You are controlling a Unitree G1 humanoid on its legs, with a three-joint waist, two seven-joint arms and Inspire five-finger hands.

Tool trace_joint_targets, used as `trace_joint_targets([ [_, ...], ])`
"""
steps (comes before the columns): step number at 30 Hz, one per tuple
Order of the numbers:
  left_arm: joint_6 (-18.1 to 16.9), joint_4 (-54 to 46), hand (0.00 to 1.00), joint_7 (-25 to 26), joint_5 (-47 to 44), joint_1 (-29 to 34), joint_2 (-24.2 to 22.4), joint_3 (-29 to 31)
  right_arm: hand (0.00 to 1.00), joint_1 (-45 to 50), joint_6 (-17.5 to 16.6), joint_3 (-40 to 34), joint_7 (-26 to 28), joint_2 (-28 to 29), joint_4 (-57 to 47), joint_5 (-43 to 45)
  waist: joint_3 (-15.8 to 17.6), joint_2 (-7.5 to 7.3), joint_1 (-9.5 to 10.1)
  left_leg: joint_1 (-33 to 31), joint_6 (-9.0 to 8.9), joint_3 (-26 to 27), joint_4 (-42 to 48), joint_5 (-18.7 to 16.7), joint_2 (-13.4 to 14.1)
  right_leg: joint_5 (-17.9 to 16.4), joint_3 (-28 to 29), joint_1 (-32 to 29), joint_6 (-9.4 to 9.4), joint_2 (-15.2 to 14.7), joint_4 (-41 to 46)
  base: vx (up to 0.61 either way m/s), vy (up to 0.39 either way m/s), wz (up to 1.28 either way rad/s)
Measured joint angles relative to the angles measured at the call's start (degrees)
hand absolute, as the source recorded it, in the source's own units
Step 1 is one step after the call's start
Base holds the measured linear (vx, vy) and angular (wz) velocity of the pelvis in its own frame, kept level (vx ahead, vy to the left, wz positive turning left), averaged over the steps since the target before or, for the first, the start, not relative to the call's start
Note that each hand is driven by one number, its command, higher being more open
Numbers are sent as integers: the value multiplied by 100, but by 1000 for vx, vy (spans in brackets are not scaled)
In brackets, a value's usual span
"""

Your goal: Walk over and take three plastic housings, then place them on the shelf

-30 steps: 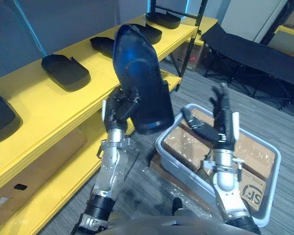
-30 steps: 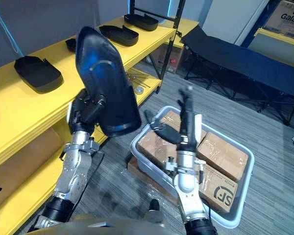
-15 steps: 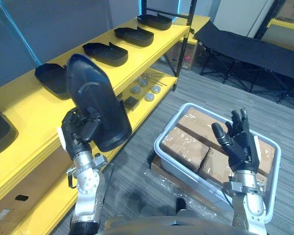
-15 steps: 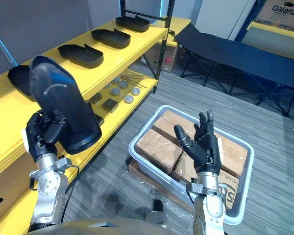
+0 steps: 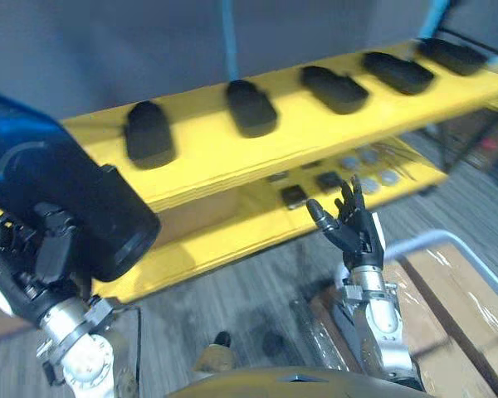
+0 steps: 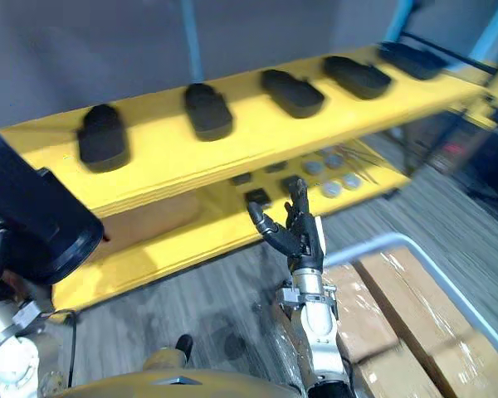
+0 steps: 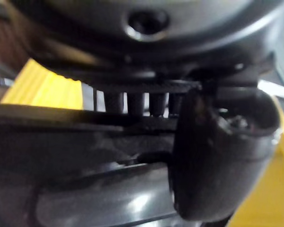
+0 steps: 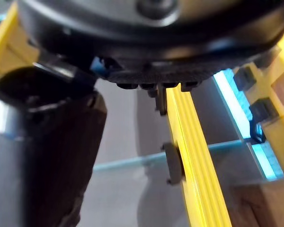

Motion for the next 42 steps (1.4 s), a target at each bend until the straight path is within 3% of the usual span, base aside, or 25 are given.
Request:
trace_joint_targets([
  [2, -107, -23, 0, -631, -338, 345, -70, 1, 100, -7, 3, -162, -546, -2, 3, -203, 51, 27, 29, -78, 40, 928, -70, 189, 196, -257, -688, 234, 104, -118, 341, -2, 96, 189],
  [4, -176, -149, 0, -980, -537, 638, -197, -4, 100, -16, 2, -213, -738, 8, 4, -196, 60, 53, 88, -109, -10, 1190, -109, 393, 207, -388, -847, 276, 170, -224, 525, 4, 123, 66],
  [9, -297, -521, 0, -1530, -667, 705, -274, -83, 100, -3, -8, -279, -431, 65, 4, -52, 267, -4, 161, -54, -3, 1587, 23, 435, 179, -593, -386, -68, 235, -625, 1049, -39, 117, -29],
  [13, -384, -535, 0, -1700, -312, 411, -210, -138, 100, -34, 2, -286, -353, 112, 10, 161, 471, -24, 73, -564, 159, 1698, 1518, -413, 317, -813, -32, -264, 386, -954, 1560, -41, 105, -33],
  [16, -380, -535, 0, -1836, -226, 205, 15, -123, 100, -89, 29, -357, -409, 245, 36, 250, 524, -135, 84, -841, 264, 1693, 2443, -1064, 243, -908, 21, -226, 494, -1245, 1816, 53, 191, 2],
  [17, -371, -537, 0, -1876, -228, 134, 140, -116, 100, -99, 34, -402, -418, 315, 83, 251, 544, -233, 83, -855, 324, 1687, 2597, -1299, 59, -971, 26, -144, 268, -1410, 1885, 102, 237, 27],
  [18, -364, -536, 0, -1913, -223, 108, 173, -117, 100, -95, 40, -412, -419, 337, 105, 252, 530, -228, 57, -838, 355, 1665, 2608, -1369, -41, -1033, 52, -118, -190, -1482, 2014, 193, 330, 59],
  [19, -348, -532, 0, -1988, -218, 36, 173, -139, 100, -82, 54, -415, -408, 279, 107, 249, 552, -224, -64, -828, 479, 1507, 2573, -1435, -198, -603, 687, -410, -1110, -1624, 2730, 224, 336, 97],
  [20, -350, -544, 0, -2022, -206, -70, 263, -136, 100, -49, 73, -487, -382, 296, 108, 243, 520, -172, -181, -698, 567, 1299, 2256, -1374, -371, 23, 1708, -929, -975, -1657, 3512, 192, 290, 111],
  [21, -351, -542, 0, -1995, -206, -159, 358, -134, 100, -41, 73, -524, -339, 342, 94, 232, 521, -204, -242, -646, 603, 1170, 2097, -1335, -421, -273, 2039, -1126, -673, -1508, 3842, 163, 125, 115],
  [22, -350, -540, 0, -1931, -189, -292, 458, -136, 100, -38, 72, -549, -239, 370, 53, 231, 525, -228, -306, -560, 723, 921, 1811, -1167, -463, -818, 2318, -1369, -505, -1144, 4102, 138, 26, 100],
  [24, -351, -500, 0, -1832, -75, -534, 457, -133, 100, 336, 73, -682, -83, 476, -224, 235, 506, -333, -349, -168, 721, 610, 1113, -865, -649, -1538, 2418, -1607, -623, -416, 3758, 347, 92, 108],
  [25, -350, -486, 0, -1786, -61, -572, 428, -149, 100, 751, 7, -797, 72, 576, -376, 244, 481, -385, -466, 34, 732, 405, 883, -804, -750, -1707, 2529, -1686, -730, -19, 3261, 368, 103, 89],
  [26, -350, -457, 0, -1764, -61, -612, 424, -169, 100, 843, -11, -869, 124, 555, -441, 244, 477, -376, -529, 85, 740, 302, 821, -799, -787, -1738, 2674, -1782, -776, 174, 3036, 315, 79, 96],
  [27, -349, -389, 0, -1777, -54, -750, 438, -333, 100, 1146, -13, -966, 150, 512, -676, 257, 481, -326, -739, 118, 747, 73, 808, -796, -841, -1739, 3098, -2039, -788, 537, 2581, 218, 51, 80],
  [28, -349, -354, 0, -1794, -49, -808, 448, -447, 100, 1235, -13, -1021, 130, 510, -716, 258, 479, -321, -811, 127, 746, -12, 812, -796, -864, -1702, 3265, -2124, -793, 632, 2395, 225, 37, 89],
  [31, -333, -195, 0, -2020, -6, -885, 463, -926, 100, 1376, -10, -1239, -296, 503, -745, 294, 401, -482, -929, 195, 659, -192, 843, -1011, -1131, -1105, 3575, -2167, -708, 616, 1773, 106, -58, 41],
  [35, -331, -195, 0, -2142, -13, -755, 442, -1020, 100, 1373, -6, -1299, -648, 451, -823, 251, 266, -236, -828, 226, 525, -172, 954, -1150, -914, -616, 3423, -1872, -720, 793, 1292, 86, -67, 0],
  [37, -331, -195, 0, -2207, -31, -724, 424, -1020, 100, 1372, -8, -1310, -784, 449, -1059, 205, 211, -155, -778, 233, 479, -150, 993, -1179, -808, -598, 3326, -1792, -739, 876, 1232, 85, -103, 8],
  [39, -344, -203, 0, -2331, -69, -610, 416, -1019, 100, 1221, -153, -1339, -1000, 425, -1549, -87, 100, -89, -709, 240, 470, -89, 942, -1182, -746, -607, 3305, -1791, -755, 915, 1204, 49, -75, 9],
  [42, -382, -202, 0, -2447, -87, -585, 402, -1020, 100, 859, -679, -1452, -1433, 312, -2054, -578, 34, -46, -595, 233, 513, 212, 931, -1225, -629, -605, 3224, -1735, -771, 915, 1160, -9, -7, 16],
])
